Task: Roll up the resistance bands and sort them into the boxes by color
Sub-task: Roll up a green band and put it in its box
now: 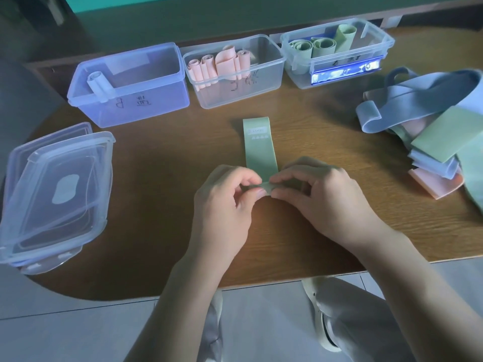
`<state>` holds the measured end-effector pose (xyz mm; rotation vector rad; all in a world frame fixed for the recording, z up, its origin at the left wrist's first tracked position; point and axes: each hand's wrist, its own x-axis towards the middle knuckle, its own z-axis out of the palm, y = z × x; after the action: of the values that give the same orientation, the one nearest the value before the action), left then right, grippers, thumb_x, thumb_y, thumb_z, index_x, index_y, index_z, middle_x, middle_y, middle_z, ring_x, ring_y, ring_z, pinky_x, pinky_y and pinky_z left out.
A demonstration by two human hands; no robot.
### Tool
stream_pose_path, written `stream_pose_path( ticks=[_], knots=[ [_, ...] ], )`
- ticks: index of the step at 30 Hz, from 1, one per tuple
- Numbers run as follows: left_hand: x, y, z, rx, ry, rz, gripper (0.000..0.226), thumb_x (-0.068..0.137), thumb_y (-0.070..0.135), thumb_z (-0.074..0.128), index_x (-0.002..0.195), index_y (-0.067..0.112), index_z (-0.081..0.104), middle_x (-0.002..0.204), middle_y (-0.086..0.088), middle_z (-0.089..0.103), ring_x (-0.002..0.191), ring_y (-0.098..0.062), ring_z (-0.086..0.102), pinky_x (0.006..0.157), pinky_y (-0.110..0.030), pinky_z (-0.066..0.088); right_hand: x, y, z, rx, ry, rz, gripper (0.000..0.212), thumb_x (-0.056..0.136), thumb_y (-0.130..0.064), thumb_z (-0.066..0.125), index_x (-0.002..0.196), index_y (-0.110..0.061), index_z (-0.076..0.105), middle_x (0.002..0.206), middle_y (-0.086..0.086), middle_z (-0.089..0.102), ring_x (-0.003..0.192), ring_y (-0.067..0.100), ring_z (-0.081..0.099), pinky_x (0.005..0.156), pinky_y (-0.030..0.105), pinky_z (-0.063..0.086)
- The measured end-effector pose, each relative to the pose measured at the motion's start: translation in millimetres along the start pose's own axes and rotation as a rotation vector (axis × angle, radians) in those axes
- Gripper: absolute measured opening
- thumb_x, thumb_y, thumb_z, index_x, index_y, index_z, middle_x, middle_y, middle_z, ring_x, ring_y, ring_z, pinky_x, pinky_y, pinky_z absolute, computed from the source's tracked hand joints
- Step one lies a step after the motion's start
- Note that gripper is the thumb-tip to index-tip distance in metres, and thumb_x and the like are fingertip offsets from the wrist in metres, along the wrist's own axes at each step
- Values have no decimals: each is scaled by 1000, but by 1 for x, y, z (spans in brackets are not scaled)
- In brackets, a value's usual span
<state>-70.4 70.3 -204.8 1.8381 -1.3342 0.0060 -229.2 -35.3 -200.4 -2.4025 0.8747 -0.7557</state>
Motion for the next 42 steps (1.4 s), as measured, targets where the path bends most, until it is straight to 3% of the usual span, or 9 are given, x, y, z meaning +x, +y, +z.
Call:
stream_pose_path(
  ticks=[6,9,13,20,25,28,33,38,42],
  knots=[
    [6,-7,3,47,-21,99,13,90,23,75,99,14,76,99,4,71,88,-5,61,75,-15,51,6,2,6,-137,86,-23,17,93,-40,69,103,-30,78,109,-14,69,87,10,65,58,21,41],
    [9,-9,4,37,-48,75,24,84,31,81,101,16,77,100,6,70,86,-3,58,72,-16,51,7,2,11,-80,157,-41,10,93,-31,72,101,-27,77,107,-10,67,86,6,60,60,26,48],
    [17,-15,8,14,-38,69,21,87,28,78,103,15,79,99,2,71,88,-4,59,75,-19,51,10,6,14,-11,111,-97,11,95,-24,68,103,-23,75,106,-6,68,95,18,63,73,42,56],
    [22,-15,13,41,57,78,15,85,23,81,97,14,79,98,-2,68,85,-8,57,74,-23,51,19,17,18,-36,50,-85,25,94,-38,67,114,-24,74,116,-4,69,96,28,61,86,48,49],
    [25,-19,12,86,23,163,11,92,20,73,100,13,77,103,0,70,90,-19,66,75,-39,59,28,16,16,-78,40,-34,28,97,-42,62,115,-26,75,118,-4,68,97,24,55,87,48,50],
    [26,-19,11,150,-48,120,28,88,30,77,112,15,76,114,1,68,102,-21,65,83,-38,58,32,14,17,-102,79,-20,28,97,-39,64,114,-21,75,115,2,67,102,28,57,91,48,50],
    [35,-20,10,225,-55,97,26,91,37,71,113,22,76,111,6,66,102,-18,62,73,-38,58,37,11,17,-78,98,-84,17,96,-26,67,105,-13,73,106,3,66,98,26,61,88,45,53],
    [46,-21,14,233,-94,57,27,99,37,60,115,21,74,114,4,62,103,-18,60,76,-41,57,43,14,16,-187,29,-22,34,98,-48,58,118,-24,71,121,-4,67,110,24,56,91,42,43],
    [52,-25,11,-3,-56,-42,22,91,31,73,111,22,76,110,9,61,93,-2,57,81,-26,51,48,13,15,-193,24,13,32,98,-48,58,119,-28,71,124,-8,66,114,22,53,88,37,34]
  ],
)
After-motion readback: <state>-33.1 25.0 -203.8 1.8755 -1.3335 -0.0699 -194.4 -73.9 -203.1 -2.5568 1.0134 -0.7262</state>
